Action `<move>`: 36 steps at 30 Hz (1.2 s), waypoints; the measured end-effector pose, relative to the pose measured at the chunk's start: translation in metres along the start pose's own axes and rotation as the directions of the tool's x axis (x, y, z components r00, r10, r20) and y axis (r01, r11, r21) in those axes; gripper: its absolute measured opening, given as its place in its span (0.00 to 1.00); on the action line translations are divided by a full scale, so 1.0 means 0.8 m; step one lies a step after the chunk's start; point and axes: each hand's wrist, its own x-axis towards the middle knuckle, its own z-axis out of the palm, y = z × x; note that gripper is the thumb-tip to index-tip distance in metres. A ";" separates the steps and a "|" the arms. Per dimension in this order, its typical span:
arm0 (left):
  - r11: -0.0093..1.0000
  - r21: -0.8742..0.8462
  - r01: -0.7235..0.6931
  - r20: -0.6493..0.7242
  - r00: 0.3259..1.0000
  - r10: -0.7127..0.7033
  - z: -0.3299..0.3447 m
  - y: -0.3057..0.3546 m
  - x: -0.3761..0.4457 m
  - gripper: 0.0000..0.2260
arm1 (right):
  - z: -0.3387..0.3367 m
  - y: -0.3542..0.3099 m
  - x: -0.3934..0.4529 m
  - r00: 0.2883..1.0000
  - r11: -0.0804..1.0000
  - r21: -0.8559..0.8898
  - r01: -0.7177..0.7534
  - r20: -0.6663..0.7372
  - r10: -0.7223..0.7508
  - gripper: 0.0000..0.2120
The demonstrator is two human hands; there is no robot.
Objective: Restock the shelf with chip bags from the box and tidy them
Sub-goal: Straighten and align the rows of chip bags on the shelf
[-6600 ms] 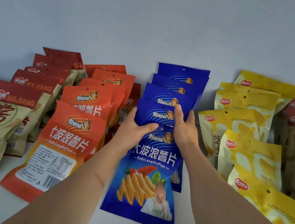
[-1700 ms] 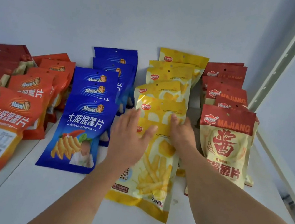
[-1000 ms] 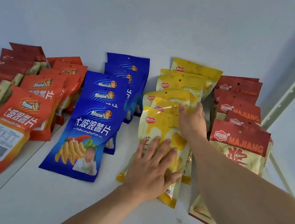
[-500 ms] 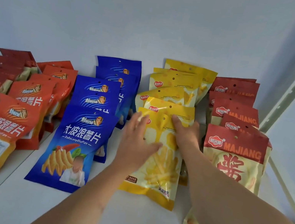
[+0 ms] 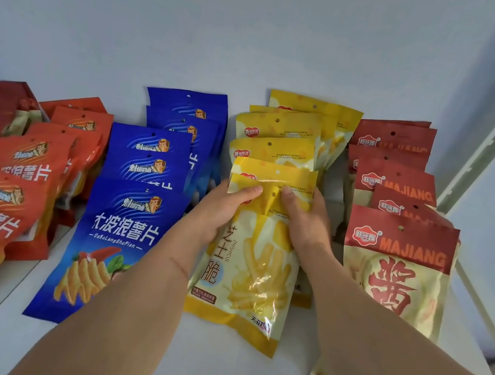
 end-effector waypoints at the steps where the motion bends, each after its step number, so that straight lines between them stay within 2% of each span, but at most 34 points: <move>1: 1.000 0.028 -0.008 -0.015 1.000 0.008 0.000 0.000 -0.002 0.09 | 0.002 0.002 -0.001 1.000 1.000 -0.012 -0.006 0.002 0.006 0.35; 3: 0.994 0.112 -0.018 -0.063 0.998 0.025 0.002 -0.004 -0.007 0.18 | 0.006 0.008 -0.006 0.999 0.998 -0.055 -0.043 -0.016 0.042 0.35; 6: 0.947 0.320 0.001 -0.176 0.983 0.058 0.005 -0.010 -0.018 0.39 | 0.007 0.012 -0.008 0.996 0.989 -0.121 -0.082 -0.046 0.077 0.39; 8: 0.863 0.502 -0.053 -0.254 0.945 0.206 0.001 -0.016 -0.028 0.44 | 0.004 0.008 -0.007 0.996 0.984 -0.161 -0.079 -0.048 0.072 0.42; 10: 0.646 0.750 -0.142 -0.221 0.867 0.447 -0.002 -0.029 -0.052 0.39 | 0.001 0.004 -0.005 0.996 0.974 -0.209 -0.084 -0.056 0.073 0.46; 12: 0.336 0.916 -0.218 -0.041 0.782 0.622 0.006 -0.057 -0.084 0.33 | 0.001 -0.002 -0.004 0.997 0.952 -0.300 -0.063 -0.071 0.043 0.49; 14: 0.105 0.956 -0.275 0.145 0.750 0.645 0.020 -0.087 -0.112 0.29 | 0.002 -0.011 -0.005 0.995 0.896 -0.444 0.012 -0.087 -0.057 0.48; 16: -0.003 0.955 -0.297 0.242 0.774 0.585 0.028 -0.111 -0.124 0.28 | 0.002 -0.022 -0.006 0.980 0.789 -0.603 0.117 -0.057 -0.189 0.43; 19: -0.048 0.958 -0.283 0.262 0.797 0.544 0.027 -0.123 -0.120 0.28 | 0.001 -0.044 0.000 0.941 0.592 -0.761 0.264 0.069 -0.331 0.35; 22: -0.070 0.951 -0.300 0.290 0.799 0.527 0.022 -0.126 -0.117 0.29 | 0.004 -0.058 0.010 0.928 0.472 -0.815 0.338 0.205 -0.310 0.32; 25: -0.059 0.948 -0.312 0.296 0.799 0.524 0.020 -0.131 -0.115 0.29 | 0.008 -0.052 0.016 0.938 0.453 -0.827 0.334 0.246 -0.243 0.30; 36: -0.025 0.949 -0.315 0.275 0.786 0.554 0.022 -0.142 -0.106 0.29 | 0.029 -0.029 0.028 0.950 0.389 -0.871 0.299 0.236 -0.203 0.30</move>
